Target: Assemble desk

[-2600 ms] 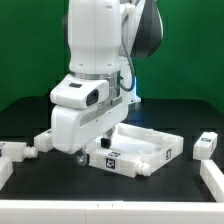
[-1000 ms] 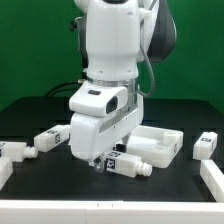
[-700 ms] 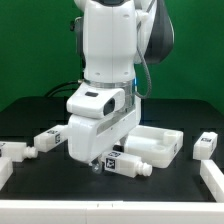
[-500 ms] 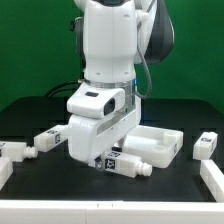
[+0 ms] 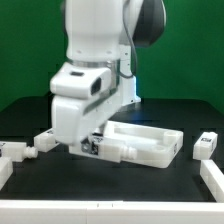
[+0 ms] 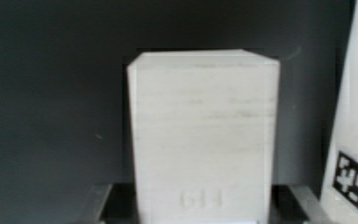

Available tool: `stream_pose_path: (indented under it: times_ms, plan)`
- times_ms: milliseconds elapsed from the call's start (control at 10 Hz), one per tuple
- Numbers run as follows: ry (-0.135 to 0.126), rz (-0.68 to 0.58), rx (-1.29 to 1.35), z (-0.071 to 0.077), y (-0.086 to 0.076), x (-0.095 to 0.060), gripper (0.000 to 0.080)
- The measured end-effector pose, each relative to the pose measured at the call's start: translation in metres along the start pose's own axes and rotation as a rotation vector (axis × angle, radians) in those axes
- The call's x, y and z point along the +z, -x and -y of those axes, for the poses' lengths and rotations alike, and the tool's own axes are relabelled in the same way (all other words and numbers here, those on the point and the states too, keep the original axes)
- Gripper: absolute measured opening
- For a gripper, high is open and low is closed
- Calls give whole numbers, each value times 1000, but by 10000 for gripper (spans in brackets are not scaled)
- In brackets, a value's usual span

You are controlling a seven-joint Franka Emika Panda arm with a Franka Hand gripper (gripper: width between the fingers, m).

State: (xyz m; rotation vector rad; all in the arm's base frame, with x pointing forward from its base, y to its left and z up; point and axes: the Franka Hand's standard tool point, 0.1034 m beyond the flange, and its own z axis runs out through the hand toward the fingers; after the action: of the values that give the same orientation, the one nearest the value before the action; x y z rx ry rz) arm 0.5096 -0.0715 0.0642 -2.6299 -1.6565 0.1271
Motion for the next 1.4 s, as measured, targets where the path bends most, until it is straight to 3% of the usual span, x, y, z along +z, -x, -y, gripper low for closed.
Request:
stream_pose_path:
  times_ms: [100,400,500,600,700,900,1300,1400]
  plan:
    - [14,-11,29,-2,3,-5,282]
    - [-3,-14,187,0,-1,-1,282]
    - [-14,-20,178,-16,-1,-7,282]
    - [6,-30,144,-36,-3,-16,284]
    - [9,-32,63,-40,-3,-16,284]
    - [-22,-31,-128,-40,4,-5,284]
    - [-15,-34,-392,-39,7,-1,284]
    - [-18,-40,-573,-43,9,3,284]
